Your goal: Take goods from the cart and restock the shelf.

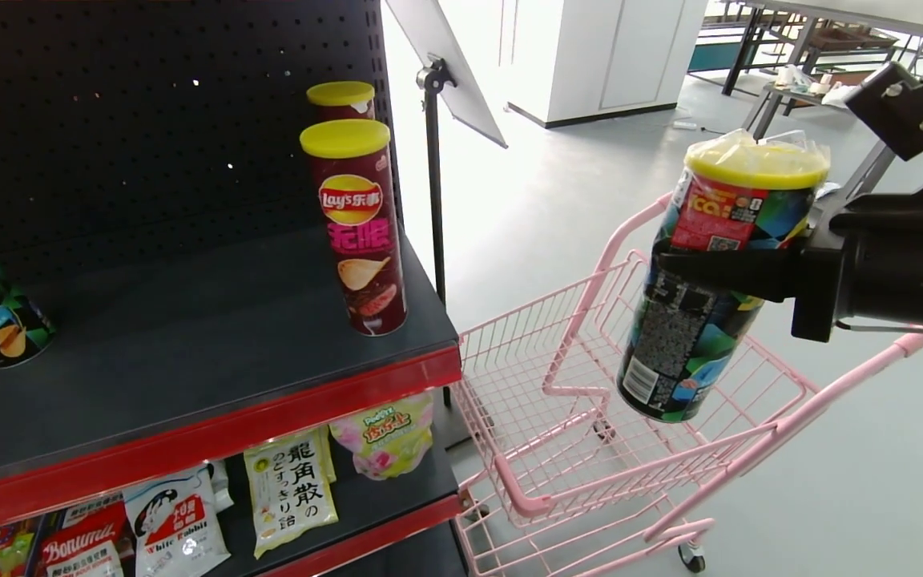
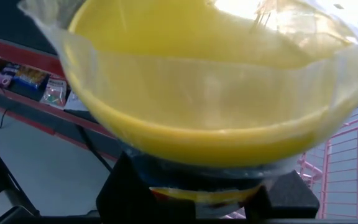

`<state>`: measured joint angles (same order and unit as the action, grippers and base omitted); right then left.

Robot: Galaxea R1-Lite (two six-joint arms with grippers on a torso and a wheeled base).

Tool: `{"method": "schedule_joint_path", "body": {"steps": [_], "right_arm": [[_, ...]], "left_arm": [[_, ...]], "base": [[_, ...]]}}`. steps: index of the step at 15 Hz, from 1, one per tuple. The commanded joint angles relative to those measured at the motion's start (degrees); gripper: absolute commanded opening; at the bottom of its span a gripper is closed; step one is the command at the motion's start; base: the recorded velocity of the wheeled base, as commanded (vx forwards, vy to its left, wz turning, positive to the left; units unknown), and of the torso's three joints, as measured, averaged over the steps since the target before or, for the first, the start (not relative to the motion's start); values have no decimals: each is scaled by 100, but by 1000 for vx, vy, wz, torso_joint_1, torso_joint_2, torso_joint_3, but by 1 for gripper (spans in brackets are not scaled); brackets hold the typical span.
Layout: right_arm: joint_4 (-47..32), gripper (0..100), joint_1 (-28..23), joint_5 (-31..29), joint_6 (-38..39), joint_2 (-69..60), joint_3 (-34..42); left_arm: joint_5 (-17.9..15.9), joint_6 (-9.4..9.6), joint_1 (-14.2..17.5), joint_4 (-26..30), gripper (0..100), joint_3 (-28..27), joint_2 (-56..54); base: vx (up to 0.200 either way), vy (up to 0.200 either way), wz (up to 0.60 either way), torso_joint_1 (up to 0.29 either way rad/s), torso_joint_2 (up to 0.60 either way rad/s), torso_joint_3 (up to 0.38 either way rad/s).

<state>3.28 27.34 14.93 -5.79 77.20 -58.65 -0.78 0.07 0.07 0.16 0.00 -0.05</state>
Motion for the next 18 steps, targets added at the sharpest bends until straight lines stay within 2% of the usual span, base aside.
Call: {"method": "schedule_joint_path", "body": {"steps": [1, 3, 12, 14, 18], "right_arm": [[6, 0, -1, -8, -36, 14, 3], [15, 0, -1, -8, -159, 5, 11], [15, 0, -10, -8, -159, -39, 3], [15, 0, -1, -17, -159, -47, 3], [6, 0, 8, -157, -159, -30, 29]], "left_arm": [[-1, -7, 1, 2, 100, 0, 5], [-1, -7, 1, 2, 100, 0, 5], [-1, -7, 1, 2, 100, 0, 5], [-1, -7, 1, 2, 100, 0, 5], [-1, -7, 1, 2, 100, 0, 5]], "base": [[0, 0, 0, 222, -564, -359], [0, 0, 0, 173, -422, -249], [-200, 0, 0, 17, -22, -16], [0, 0, 0, 0, 0, 0], [0, 0, 600, -4, 0, 7]]}}
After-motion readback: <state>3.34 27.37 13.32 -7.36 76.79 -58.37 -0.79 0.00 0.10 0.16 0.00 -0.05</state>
